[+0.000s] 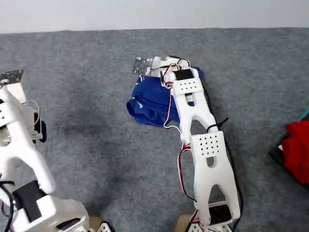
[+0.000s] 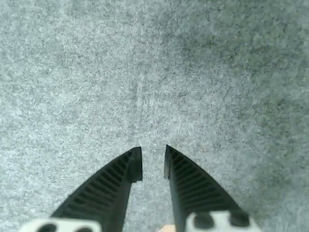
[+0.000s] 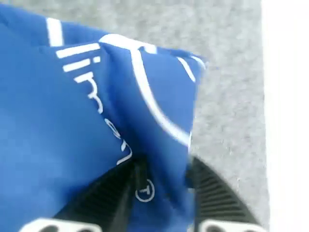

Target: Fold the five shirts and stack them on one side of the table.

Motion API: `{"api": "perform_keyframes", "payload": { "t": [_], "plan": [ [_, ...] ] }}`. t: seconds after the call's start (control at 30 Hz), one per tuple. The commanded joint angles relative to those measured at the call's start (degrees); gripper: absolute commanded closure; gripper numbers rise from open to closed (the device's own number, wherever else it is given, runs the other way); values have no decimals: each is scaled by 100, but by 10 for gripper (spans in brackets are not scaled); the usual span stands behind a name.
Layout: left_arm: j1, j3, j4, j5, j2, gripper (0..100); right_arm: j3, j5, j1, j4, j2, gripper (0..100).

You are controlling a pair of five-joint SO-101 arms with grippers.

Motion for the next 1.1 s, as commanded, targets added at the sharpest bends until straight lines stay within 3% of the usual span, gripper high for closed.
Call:
{"api": "perform_keyframes", "payload": {
  "t": [0.0, 0.23, 0.5, 0.67, 0.83, 1.07],
  "plan": [
    [-44, -13, 62, 35, -273, 910, -747, -378, -40, 48, -277, 790],
    [-26, -13, 26, 35, -264, 910, -2084, -1275, -84, 1420, -356, 790],
    [-9, -13, 26, 26, -264, 910, -3455, -2831, -382, 4075, -356, 790],
    [-9, -13, 26, 26, -264, 910, -3569, -3596, -840, 5455, -462, 793],
    [-9, -13, 26, 26, -264, 910, -3534, -4466, -1165, 5473, -637, 794],
    [-18, -4, -88, 26, -264, 910, -3516, -4879, -1684, 5464, -796, 790]
  ]
}}
